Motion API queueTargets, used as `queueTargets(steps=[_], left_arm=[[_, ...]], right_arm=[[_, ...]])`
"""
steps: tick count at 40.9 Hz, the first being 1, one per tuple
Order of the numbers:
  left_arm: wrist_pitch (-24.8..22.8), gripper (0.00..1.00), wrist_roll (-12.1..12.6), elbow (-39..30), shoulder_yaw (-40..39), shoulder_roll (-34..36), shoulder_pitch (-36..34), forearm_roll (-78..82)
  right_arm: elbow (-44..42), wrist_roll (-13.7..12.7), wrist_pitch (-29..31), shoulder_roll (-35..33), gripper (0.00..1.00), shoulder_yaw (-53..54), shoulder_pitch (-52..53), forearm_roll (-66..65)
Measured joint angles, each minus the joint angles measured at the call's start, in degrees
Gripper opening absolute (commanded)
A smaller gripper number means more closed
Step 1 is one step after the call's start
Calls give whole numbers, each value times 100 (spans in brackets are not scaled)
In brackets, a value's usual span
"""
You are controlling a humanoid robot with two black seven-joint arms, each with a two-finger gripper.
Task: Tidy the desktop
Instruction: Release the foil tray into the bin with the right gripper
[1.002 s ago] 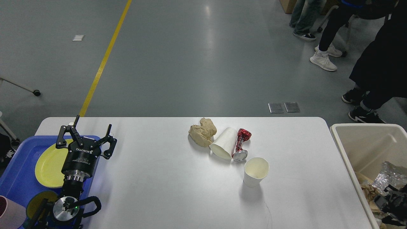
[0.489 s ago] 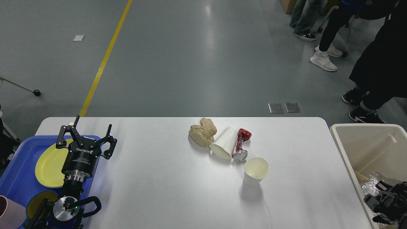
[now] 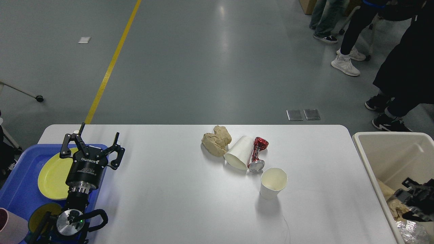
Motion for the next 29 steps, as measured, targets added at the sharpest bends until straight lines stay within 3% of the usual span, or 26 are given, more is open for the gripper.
queueTargets(steps=[8, 15, 29], left_arm=[[0, 96, 0, 0, 0, 0, 0, -2], [0, 96, 0, -1, 0, 0, 0, -2], [0, 96, 0, -4, 0, 1, -1, -2]], right_arm=[[1473, 4, 542, -802, 100, -54, 1769, -604], [2362, -35, 1602, -1061, 100, -301, 3410, -1411], [4470, -68, 3858, 191, 100, -1419, 6998, -1523]])
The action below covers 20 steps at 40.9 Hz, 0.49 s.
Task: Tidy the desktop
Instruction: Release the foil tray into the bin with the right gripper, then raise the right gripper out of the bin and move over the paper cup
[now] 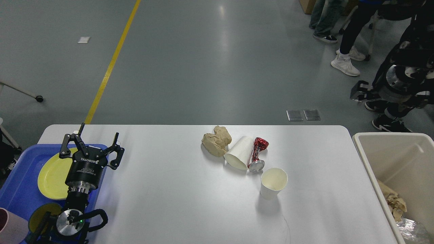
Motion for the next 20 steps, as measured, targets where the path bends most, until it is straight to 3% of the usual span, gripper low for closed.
queueTargets(steps=[9, 20], left_arm=[[0, 96, 0, 3, 0, 0, 0, 0], [0, 96, -10, 6, 0, 0, 0, 0]], right_arm=[[1257, -1, 682, 759, 100, 48, 1337, 19], [3589, 6, 969, 804, 100, 539, 3398, 207]])
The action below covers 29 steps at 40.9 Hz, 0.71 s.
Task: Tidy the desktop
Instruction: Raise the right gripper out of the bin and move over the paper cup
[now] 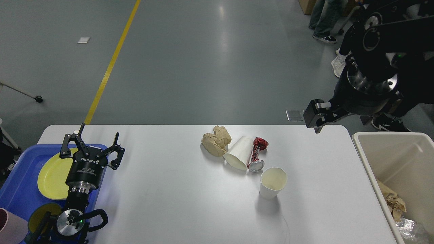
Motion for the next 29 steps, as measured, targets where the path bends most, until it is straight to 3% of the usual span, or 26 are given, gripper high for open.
queueTargets(steps=[29], left_arm=[[0, 96, 10, -4, 0, 0, 0, 0]], right_arm=[[41, 11, -251, -105, 100, 38, -491, 353]])
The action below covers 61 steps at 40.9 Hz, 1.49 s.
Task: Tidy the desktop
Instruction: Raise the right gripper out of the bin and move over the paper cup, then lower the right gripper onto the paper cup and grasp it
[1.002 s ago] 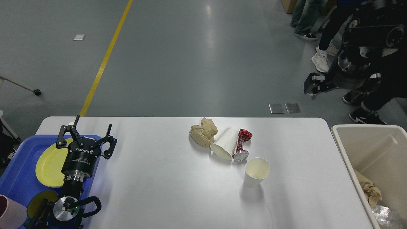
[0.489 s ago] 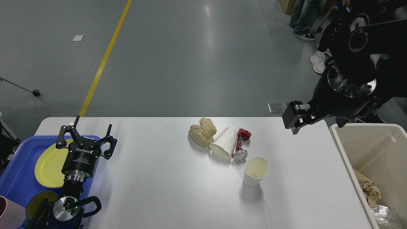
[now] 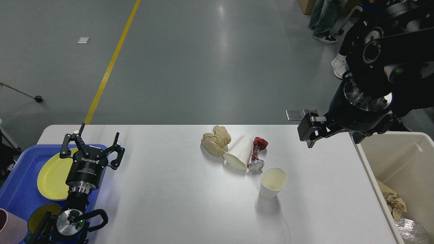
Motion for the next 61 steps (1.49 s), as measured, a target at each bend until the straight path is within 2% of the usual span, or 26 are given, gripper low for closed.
queueTargets(steps=[9, 17, 32, 48, 54, 61], left_arm=[[0, 96, 0, -3, 0, 0, 0, 0], [0, 96, 0, -3, 0, 0, 0, 1], [0, 96, 0, -3, 0, 0, 0, 1], [0, 96, 0, -3, 0, 0, 0, 1], [0, 96, 0, -3, 0, 0, 0, 1], [0, 96, 0, -3, 0, 0, 0, 1]], right_arm=[[-284, 0, -557, 120, 100, 14, -459, 6], [-805, -1, -663, 275, 100, 133, -943, 4], [-2158, -1, -706, 819, 100, 393, -2796, -13], [-3142, 0, -1221, 1188, 100, 508, -4375, -12], [-3630, 0, -1377, 1376, 94, 508, -5042, -5], [-3706, 0, -1398, 1423, 89, 619, -5207, 7]])
